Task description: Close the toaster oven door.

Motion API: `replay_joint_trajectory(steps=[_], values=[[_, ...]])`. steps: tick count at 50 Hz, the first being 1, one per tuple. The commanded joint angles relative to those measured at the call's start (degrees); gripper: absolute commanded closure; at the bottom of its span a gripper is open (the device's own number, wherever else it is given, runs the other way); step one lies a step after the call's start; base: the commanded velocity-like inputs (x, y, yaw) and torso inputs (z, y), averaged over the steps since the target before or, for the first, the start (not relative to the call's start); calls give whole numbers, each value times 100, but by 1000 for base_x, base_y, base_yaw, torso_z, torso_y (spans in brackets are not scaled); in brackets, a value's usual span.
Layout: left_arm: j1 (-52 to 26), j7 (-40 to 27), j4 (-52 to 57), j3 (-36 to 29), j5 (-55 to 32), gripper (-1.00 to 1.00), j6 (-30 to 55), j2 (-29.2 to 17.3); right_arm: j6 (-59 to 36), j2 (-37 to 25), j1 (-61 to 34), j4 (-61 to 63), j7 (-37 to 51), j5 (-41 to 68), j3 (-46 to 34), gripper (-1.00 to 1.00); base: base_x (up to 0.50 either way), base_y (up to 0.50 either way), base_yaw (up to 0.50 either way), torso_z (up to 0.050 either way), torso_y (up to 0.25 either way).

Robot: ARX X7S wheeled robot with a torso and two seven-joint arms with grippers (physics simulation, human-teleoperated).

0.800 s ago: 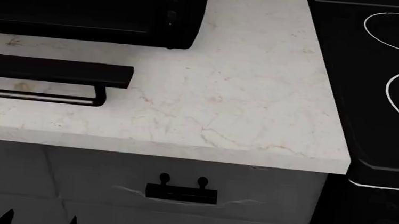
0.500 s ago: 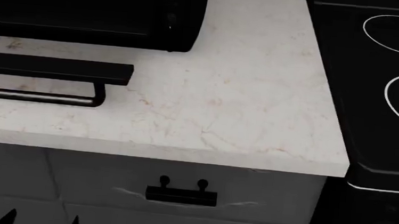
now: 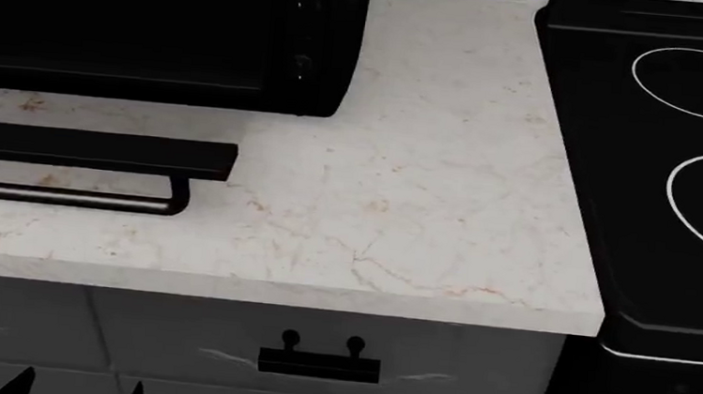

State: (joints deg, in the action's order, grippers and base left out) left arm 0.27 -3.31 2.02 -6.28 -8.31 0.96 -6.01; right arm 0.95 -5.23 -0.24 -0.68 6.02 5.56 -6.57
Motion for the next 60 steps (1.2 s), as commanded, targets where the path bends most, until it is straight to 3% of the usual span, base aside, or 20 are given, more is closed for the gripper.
replay_joint_trajectory(steps=[1,9,16,27,33,38,43,49,60], values=[[14,-51,147,-88,-87,-100,81,-107,-24,-81,31,100,75,95,-97,-100,0,0,0,50,0],[23,-45,282,-116,-256,-100,283,-161,-128,-163,54,318,132,139,-137,-100,0,0,0,50,0],[-547,-214,1883,128,-929,-100,2444,-649,-1579,-708,-187,2422,328,127,133,-100,0,0,0,0,0],[-1684,-243,2547,423,-1564,-100,3928,-1103,-3683,-1481,-906,4863,534,892,1477,-100,0,0,0,0,0],[-2239,-213,2440,401,-1656,-100,4397,-1304,-5104,-1959,-1689,6060,801,2112,2696,-100,0,0,0,0,0],[-2567,-175,2360,429,-1725,-100,4609,-1415,-4214,-4562,-1838,6065,3493,5343,3258,-100,0,0,0,0,0],[-2772,-182,2388,523,-1840,-100,4769,-1447,-3422,-5903,-1628,6060,4382,6340,3622,-100,0,0,0,0,0],[-2907,-187,2387,509,-1852,-100,4826,-1489,-3003,-6344,-1268,6058,4565,6504,3960,-100,0,0,0,0,0],[-2834,-178,2368,437,-1837,-100,4743,-1484,-2682,-6484,-813,6026,4560,6109,3642,-100,0,227,0,0,0]])
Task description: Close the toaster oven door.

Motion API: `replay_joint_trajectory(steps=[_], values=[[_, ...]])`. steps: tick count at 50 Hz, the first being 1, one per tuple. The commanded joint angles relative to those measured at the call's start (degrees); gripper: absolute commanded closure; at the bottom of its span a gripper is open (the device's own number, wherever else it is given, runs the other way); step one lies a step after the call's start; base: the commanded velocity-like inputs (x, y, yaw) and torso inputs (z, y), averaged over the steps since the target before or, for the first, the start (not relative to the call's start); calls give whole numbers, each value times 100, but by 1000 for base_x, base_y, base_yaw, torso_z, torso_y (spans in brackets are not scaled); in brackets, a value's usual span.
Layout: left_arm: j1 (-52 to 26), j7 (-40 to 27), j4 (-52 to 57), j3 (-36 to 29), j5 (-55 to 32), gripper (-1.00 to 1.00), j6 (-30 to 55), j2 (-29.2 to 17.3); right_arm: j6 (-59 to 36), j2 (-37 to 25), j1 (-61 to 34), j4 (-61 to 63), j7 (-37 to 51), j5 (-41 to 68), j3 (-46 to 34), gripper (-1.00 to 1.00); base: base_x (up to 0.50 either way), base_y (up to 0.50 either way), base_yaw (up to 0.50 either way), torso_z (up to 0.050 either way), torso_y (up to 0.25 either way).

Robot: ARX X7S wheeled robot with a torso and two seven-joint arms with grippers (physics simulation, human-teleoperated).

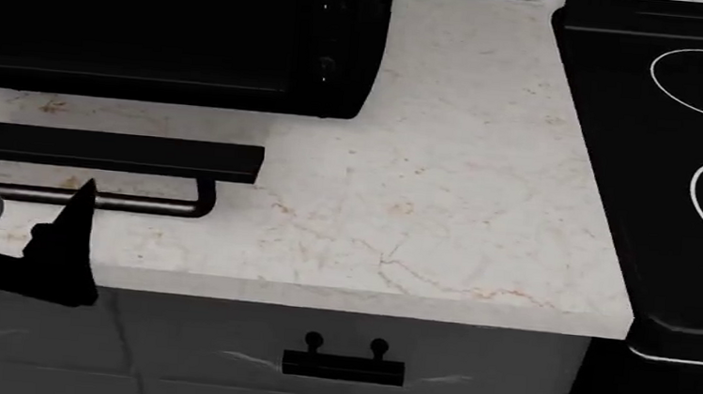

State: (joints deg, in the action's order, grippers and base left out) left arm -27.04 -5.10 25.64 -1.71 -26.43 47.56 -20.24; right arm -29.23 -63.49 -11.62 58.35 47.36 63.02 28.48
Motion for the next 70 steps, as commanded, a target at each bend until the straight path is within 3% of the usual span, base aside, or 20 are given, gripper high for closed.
replay_joint_trajectory(steps=[1,40,48,70], values=[[-106,0,21,-19,-41,-100,101,-59,358,-657,335,115,428,326,95,-100,0,500,0,0,0],[-19,8,-42,-167,-11,-100,-63,-121,728,-518,826,70,315,-48,20,-100,0,498,0,0,0],[-33,-10,-51,-194,-15,-100,-66,-117,784,-523,927,70,285,-9,120,-100,24,27,0,0,0],[-38,-17,-76,-203,-55,-100,-118,-136,896,-713,1049,86,360,-20,102,-100,384,50,0,0,0]])
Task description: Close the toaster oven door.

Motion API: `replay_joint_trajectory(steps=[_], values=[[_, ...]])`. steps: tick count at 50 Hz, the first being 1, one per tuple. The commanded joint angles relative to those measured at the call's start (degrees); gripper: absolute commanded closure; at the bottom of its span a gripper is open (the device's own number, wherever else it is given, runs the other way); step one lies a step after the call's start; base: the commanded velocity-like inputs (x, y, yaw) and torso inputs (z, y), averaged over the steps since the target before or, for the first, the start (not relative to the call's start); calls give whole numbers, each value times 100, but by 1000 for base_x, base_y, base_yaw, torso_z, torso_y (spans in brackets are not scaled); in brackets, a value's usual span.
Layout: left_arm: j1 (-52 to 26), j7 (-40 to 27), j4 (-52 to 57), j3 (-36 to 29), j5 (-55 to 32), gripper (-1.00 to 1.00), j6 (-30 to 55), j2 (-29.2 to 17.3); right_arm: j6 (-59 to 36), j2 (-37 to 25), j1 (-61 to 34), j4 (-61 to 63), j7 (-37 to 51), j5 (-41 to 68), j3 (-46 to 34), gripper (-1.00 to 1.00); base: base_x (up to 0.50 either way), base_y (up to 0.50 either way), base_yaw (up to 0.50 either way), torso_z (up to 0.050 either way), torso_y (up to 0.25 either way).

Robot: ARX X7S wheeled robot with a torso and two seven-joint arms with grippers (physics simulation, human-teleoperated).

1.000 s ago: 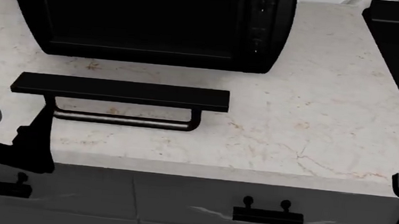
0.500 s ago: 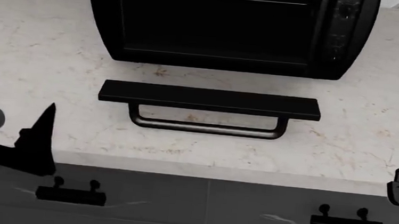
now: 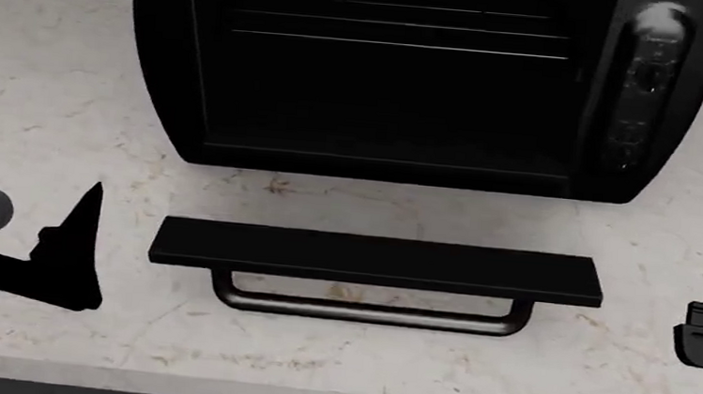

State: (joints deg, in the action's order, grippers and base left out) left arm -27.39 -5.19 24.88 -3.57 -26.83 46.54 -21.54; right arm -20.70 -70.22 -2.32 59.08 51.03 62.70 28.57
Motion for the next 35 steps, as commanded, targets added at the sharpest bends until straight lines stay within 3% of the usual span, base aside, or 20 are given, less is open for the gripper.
replay_joint_trajectory(steps=[1,16,24,35], values=[[-3,-10,0,-17,-17,-100,-17,-7,47,-46,131,15,-4,16,104,-100,414,105,0,0,0],[-23,-30,7,-102,-21,-100,-6,-10,150,106,378,-4,-77,-7,350,-100,415,80,0,0,1],[59,47,58,-131,4,-100,-119,-113,223,142,456,-2,-68,3,432,-100,0,0,0,0,0],[51,1219,394,-595,783,-100,-1187,-1649,282,14,512,30,-27,128,502,-100,0,0,0,0,0]])
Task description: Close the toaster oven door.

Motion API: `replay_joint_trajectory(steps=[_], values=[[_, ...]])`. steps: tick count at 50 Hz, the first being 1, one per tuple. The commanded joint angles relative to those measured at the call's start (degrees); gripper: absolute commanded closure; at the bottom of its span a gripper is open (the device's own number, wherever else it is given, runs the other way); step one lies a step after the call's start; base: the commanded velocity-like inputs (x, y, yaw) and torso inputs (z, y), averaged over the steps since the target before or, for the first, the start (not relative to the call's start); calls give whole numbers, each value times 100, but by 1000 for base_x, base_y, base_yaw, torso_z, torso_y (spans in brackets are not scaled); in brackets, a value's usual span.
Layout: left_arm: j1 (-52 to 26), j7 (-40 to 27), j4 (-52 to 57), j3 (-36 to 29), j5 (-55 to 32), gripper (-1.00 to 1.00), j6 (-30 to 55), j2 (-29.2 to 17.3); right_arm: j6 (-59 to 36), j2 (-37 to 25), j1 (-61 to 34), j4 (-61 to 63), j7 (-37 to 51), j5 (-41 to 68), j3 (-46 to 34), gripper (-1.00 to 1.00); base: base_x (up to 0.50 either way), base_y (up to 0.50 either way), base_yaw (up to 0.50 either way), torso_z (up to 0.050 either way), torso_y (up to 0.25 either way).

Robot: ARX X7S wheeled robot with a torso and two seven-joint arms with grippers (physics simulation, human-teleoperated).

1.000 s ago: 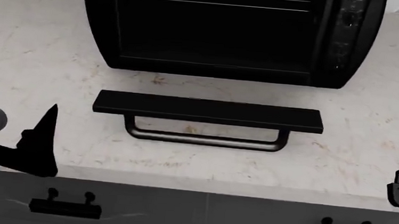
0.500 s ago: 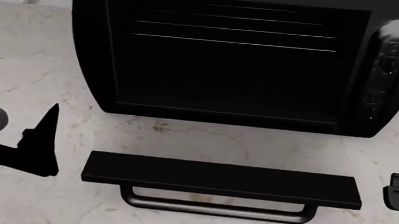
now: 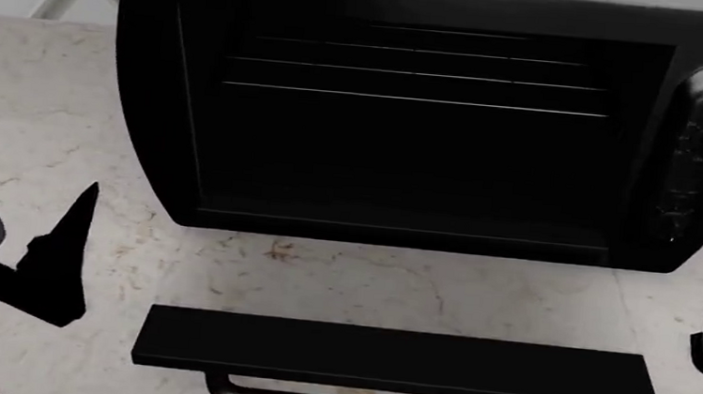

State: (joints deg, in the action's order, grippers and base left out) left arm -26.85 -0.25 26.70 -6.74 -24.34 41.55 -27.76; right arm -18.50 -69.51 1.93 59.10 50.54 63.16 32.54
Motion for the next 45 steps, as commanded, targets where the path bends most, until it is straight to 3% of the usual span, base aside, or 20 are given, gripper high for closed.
replay_joint_trajectory(steps=[1,7,18,34,45], values=[[37,880,192,-388,708,-100,-882,-1244,48,-56,127,47,22,115,189,-100,0,0,0,0,0],[73,1508,550,-951,1398,-100,-1251,-2219,157,-93,372,67,46,107,355,-100,0,0,0,0,0],[477,2089,519,-1175,1837,-100,-2268,-3096,422,-214,592,52,137,-6,273,-100,0,0,0,0,0],[789,2286,424,-1477,2259,-100,-2742,-3416,655,-342,1129,59,228,-16,647,-100,0,0,0,0,0],[462,2502,-90,-2050,2832,-100,-3008,-2985,850,-406,1267,23,269,-80,597,-100,0,0,0,0,0]])
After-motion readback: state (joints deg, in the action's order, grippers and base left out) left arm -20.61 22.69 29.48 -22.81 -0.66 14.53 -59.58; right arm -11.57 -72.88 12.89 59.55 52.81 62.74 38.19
